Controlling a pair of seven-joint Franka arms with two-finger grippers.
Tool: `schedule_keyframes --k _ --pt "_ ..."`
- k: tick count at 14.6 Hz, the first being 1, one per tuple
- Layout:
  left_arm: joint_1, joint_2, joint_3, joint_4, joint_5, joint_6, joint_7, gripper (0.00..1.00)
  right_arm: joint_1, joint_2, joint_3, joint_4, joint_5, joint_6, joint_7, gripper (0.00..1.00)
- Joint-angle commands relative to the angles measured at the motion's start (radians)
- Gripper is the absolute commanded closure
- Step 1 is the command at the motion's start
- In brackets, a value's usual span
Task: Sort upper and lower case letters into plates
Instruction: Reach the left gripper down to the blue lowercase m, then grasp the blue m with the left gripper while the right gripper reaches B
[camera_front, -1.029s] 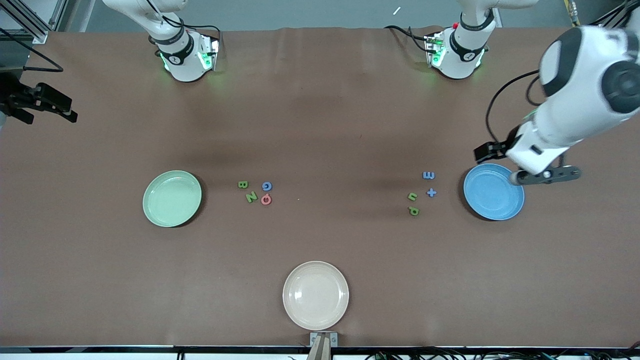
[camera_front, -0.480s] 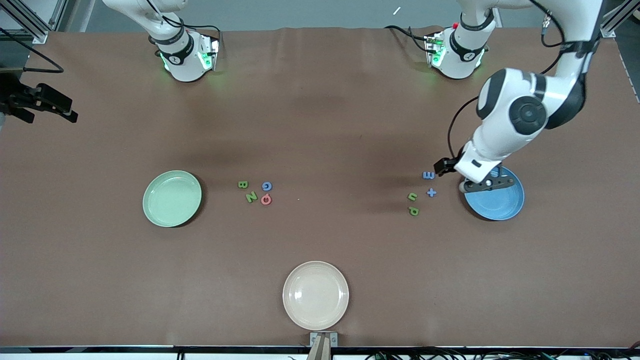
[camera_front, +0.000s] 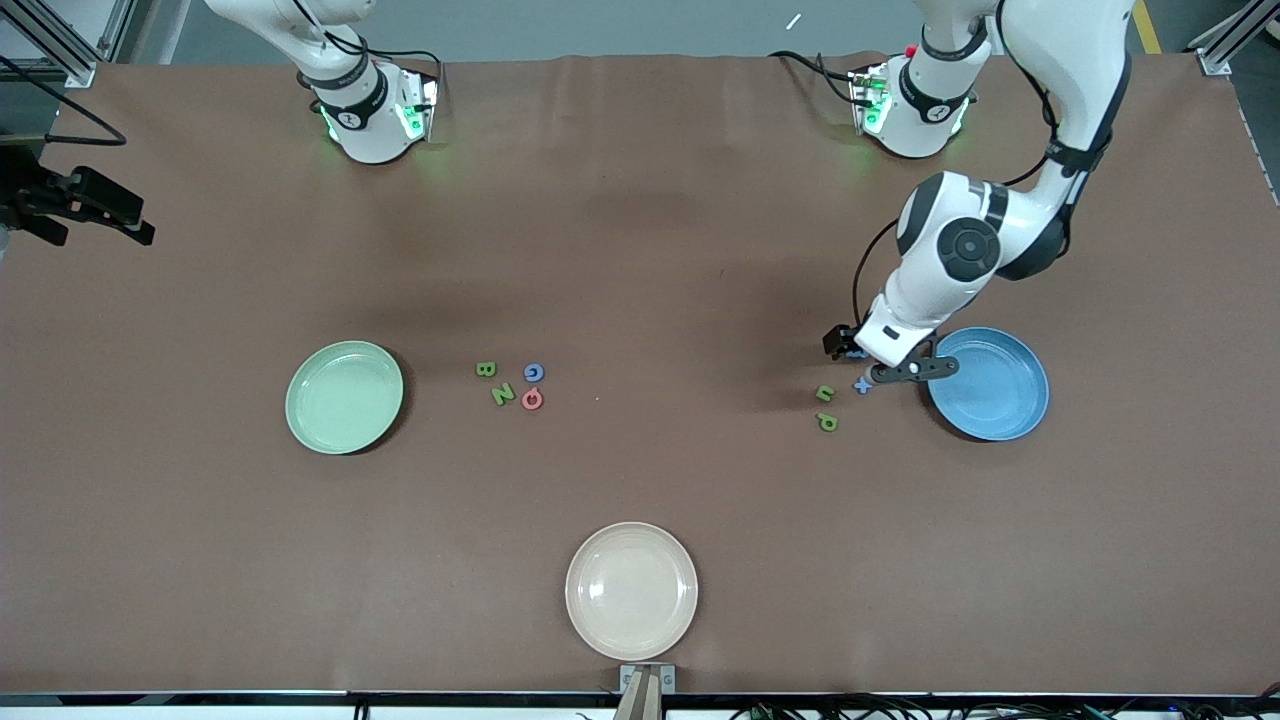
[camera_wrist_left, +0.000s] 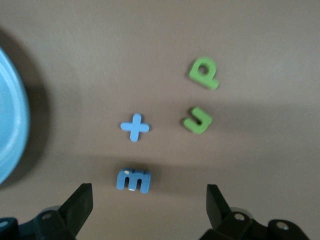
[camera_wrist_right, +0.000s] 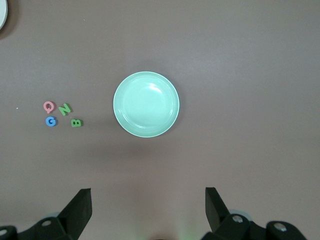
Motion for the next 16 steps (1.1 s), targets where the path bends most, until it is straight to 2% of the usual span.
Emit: schedule_keyframes --k 1,6,11,14,16 --pt "-0.005 0.036 0.001 -0.011 0.053 0.028 -0.013 0.01 0.003 0.039 0.001 -0.001 0.002 0.004 0.009 0.00" --pt "-0.001 0.076 0.001 -0.026 0.114 0.073 -0.014 0.05 -0.001 0.243 0.000 0.075 -0.013 0.013 -0.003 0.00" --pt "0.001 0.109 0.004 -0.025 0.116 0.132 -0.013 0.14 0.025 0.368 0.001 0.092 -0.013 0.039 0.003 0.00" --pt "0.007 0.116 0.004 -0.025 0.145 0.132 -0.013 0.21 0.037 0.393 0.003 0.074 0.007 0.092 0.015 0.00" --pt "0.008 0.121 0.004 -0.026 0.149 0.132 -0.013 0.27 0.052 0.392 0.003 0.031 0.063 0.129 0.037 0.00"
